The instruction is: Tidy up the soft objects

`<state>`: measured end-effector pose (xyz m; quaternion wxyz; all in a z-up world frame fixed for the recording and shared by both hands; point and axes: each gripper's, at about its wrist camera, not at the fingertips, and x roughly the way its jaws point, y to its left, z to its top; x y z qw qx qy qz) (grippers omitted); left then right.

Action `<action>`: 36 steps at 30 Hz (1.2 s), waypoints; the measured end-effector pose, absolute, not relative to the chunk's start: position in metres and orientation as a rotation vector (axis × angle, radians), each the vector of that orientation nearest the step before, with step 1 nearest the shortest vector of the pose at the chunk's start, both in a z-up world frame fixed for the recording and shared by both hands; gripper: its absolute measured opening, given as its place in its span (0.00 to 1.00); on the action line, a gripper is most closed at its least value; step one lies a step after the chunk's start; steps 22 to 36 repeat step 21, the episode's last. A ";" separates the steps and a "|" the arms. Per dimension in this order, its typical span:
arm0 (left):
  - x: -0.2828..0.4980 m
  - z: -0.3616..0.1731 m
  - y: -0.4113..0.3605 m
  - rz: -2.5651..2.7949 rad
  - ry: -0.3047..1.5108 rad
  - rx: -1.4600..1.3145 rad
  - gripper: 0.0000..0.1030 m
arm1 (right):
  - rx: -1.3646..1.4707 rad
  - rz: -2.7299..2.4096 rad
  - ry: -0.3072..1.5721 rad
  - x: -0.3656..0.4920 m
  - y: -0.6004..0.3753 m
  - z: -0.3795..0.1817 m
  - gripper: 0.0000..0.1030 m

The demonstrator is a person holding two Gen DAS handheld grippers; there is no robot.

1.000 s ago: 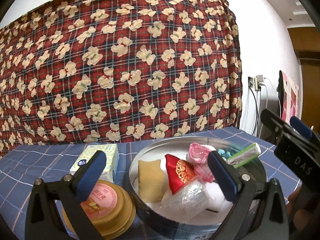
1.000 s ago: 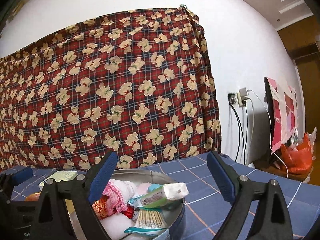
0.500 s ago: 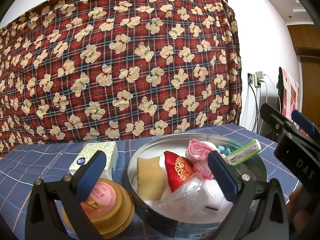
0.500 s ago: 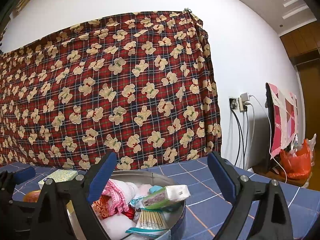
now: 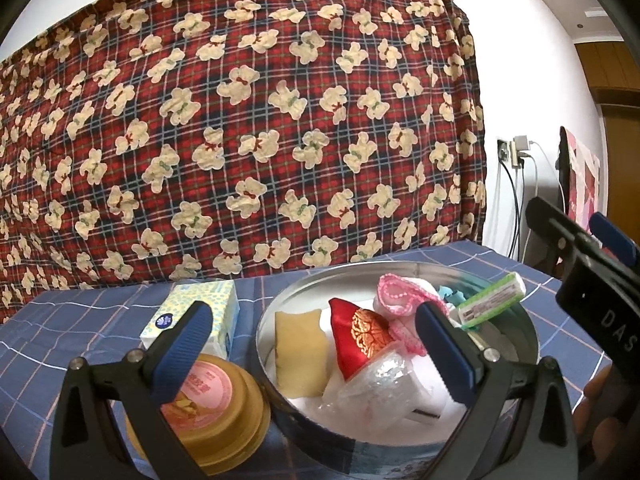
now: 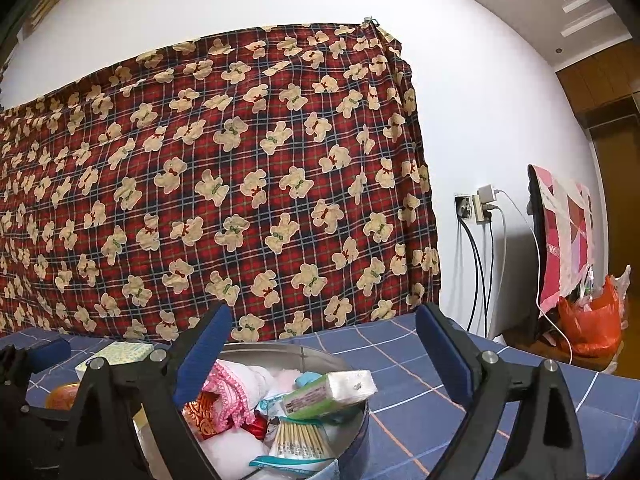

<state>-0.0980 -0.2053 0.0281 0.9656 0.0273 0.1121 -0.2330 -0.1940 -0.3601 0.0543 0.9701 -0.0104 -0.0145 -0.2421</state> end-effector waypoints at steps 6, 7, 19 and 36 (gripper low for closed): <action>-0.096 0.028 -0.203 -0.453 0.232 0.037 1.00 | -0.020 -0.490 -0.029 -0.194 -0.360 0.054 0.93; -0.096 0.028 -0.204 -0.454 0.234 0.035 1.00 | -0.020 -0.490 -0.029 -0.194 -0.360 0.054 0.93; -0.095 0.027 -0.208 -0.491 0.253 0.039 1.00 | -0.020 -0.490 -0.029 -0.194 -0.360 0.054 0.93; -0.096 0.027 -0.207 -0.502 0.254 0.032 1.00 | -0.019 -0.491 -0.030 -0.195 -0.360 0.054 0.93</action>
